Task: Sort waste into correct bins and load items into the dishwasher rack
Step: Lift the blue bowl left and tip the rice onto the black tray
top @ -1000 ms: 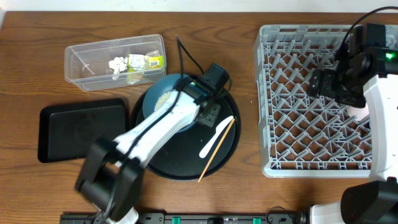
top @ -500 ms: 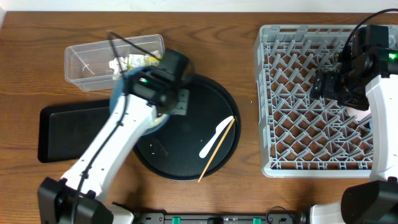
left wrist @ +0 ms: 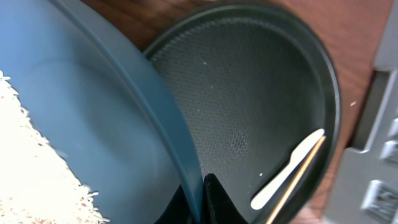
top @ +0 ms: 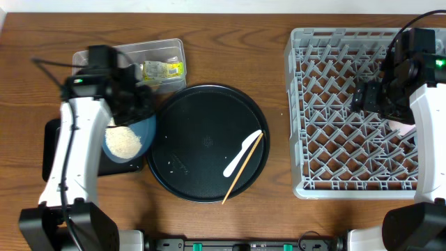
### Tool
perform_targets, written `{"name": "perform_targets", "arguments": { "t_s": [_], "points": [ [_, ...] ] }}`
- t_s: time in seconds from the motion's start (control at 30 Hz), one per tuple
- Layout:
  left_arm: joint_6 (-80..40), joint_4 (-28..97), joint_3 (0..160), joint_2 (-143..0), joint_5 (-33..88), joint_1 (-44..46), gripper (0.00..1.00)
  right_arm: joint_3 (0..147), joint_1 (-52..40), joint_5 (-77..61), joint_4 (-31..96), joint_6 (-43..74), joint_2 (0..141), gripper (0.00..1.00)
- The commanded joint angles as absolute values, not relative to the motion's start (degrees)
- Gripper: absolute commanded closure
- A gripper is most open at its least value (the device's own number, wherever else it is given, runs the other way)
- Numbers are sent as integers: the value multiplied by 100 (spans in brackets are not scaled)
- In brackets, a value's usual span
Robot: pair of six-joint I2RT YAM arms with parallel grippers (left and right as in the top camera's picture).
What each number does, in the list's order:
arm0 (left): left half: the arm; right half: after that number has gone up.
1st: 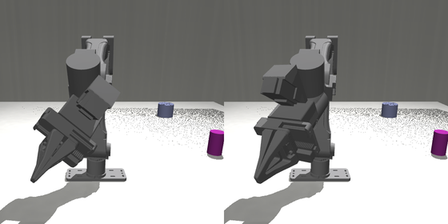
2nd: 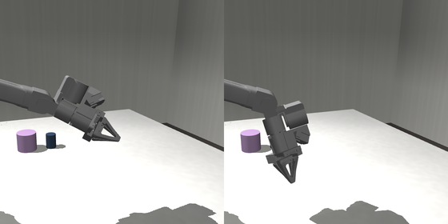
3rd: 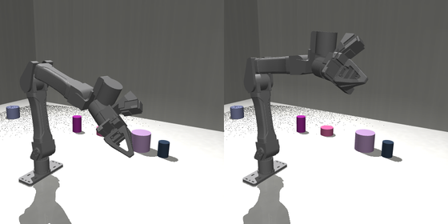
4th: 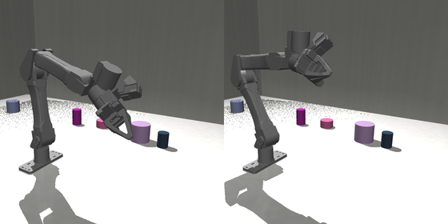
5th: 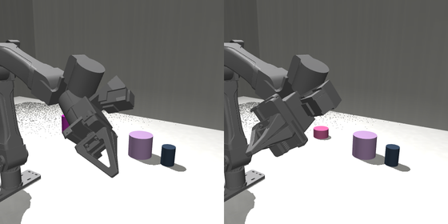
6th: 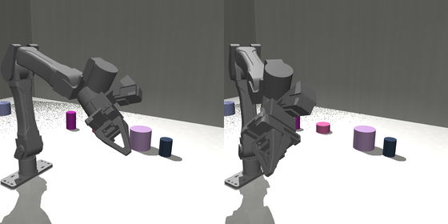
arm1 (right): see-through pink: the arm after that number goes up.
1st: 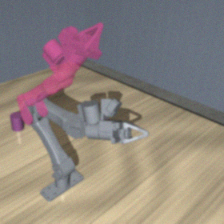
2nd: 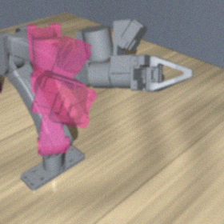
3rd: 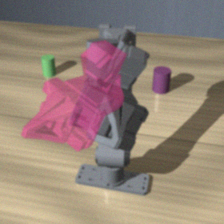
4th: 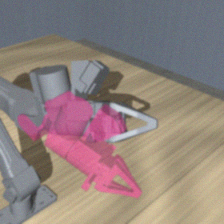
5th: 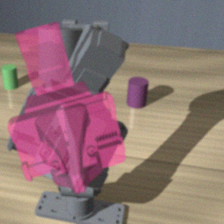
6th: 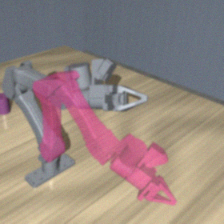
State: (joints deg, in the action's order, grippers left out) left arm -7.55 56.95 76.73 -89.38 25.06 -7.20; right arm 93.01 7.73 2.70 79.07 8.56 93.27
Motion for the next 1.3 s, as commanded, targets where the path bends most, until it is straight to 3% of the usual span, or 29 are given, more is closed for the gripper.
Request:
{"name": "perform_targets", "arguments": {
  "t_s": [0.0,0.67,0.87,1.27],
  "points": [
    [-440,5784,7605,-8820,3291,-1273,94,9297,825,388,7933,810,9365,9],
    [1634,5494,6451,-8873,8333,-4034,94,9297,836,388,7966,812,9365,9],
    [1776,5496,6370,-8873,9011,-4388,94,9297,836,390,8001,810,9365,10],
    [1776,5498,6364,-8873,9011,-4488,94,9297,836,471,7999,810,9365,9]
  ]
}}
